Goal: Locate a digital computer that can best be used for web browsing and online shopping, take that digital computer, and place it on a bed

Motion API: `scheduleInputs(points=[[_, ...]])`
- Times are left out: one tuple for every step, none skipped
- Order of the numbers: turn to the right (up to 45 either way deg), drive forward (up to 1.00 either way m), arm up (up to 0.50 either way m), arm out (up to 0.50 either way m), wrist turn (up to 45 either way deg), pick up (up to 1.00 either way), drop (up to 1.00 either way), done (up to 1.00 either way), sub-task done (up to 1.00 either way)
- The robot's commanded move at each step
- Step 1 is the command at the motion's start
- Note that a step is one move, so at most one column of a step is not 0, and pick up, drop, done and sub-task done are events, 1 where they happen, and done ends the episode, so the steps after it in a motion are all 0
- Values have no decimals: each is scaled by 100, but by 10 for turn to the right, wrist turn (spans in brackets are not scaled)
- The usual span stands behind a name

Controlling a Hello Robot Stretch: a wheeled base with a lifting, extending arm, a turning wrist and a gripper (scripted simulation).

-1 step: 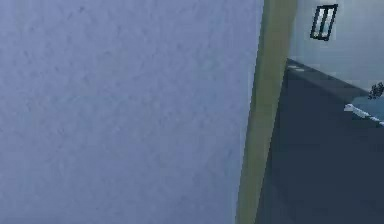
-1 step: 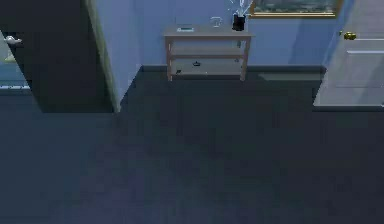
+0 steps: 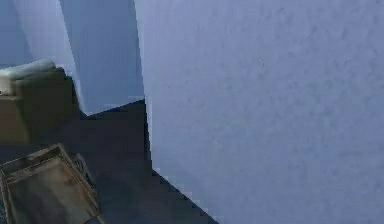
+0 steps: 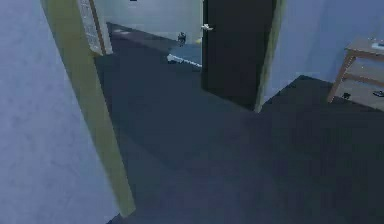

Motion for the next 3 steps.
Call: scheduleInputs(points=[[-450,0,0,0,0,0,0,0,0],[-450,0,0,0,0,0,0,0,0],[-180,0,0,0,0,0,0,0,0]])
